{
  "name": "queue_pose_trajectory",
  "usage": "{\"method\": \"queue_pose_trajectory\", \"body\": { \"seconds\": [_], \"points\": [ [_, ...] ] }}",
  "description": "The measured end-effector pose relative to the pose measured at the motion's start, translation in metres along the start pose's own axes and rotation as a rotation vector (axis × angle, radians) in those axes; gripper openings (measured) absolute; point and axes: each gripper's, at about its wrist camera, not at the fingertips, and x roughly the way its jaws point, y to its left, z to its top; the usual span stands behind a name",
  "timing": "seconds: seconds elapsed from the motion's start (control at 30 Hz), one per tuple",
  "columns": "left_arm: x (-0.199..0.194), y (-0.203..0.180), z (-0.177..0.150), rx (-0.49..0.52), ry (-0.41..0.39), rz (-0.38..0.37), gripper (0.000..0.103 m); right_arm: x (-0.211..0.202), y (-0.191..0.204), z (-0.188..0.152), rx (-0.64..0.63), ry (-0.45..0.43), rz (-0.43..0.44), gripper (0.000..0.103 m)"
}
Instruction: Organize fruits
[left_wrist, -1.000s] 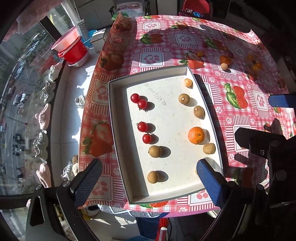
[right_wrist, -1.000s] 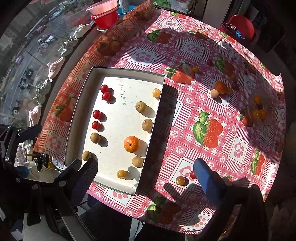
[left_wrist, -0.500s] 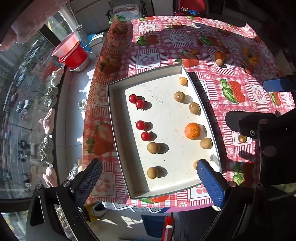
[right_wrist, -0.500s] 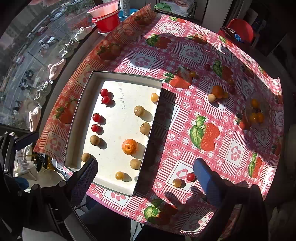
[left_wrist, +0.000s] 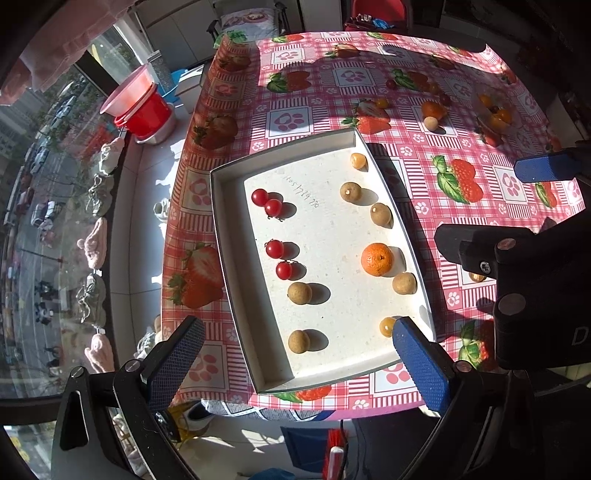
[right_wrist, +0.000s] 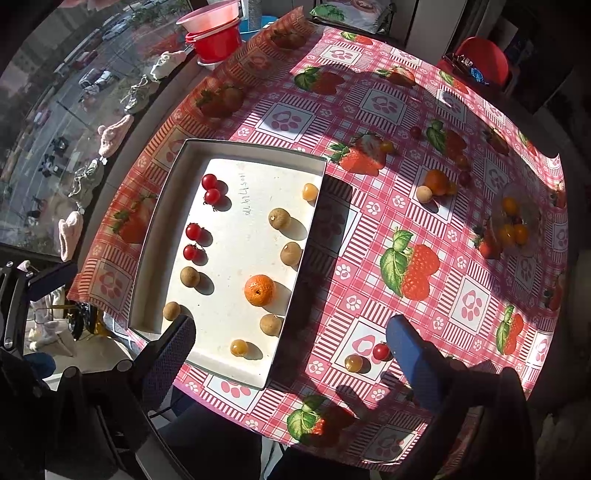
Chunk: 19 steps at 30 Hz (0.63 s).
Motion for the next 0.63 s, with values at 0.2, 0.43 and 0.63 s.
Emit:
{"method": "queue_pose_trajectory", "body": {
  "seconds": [0.2,0.43,0.63],
  "points": [
    [0.0004,-0.0034,-0.0003,0.018,0.003,-0.007,0.102,0.0005,0.0018,-0.0013,-0.006,-0.001,-0.007,0.103],
    [-0.0005,-0.0064,-0.0004,0.028,-0.005,-0.017,0.102,0.0011,0.0036,-0.0009,-0.003,-0.001,-0.009,0.103],
    [-0.0034,-0.0055,0.0008,0.024,-0.015,-0.016,0.102,0.0017,0.0031,-0.0011,-0.008,0.002,-0.008,0.103]
  ]
}}
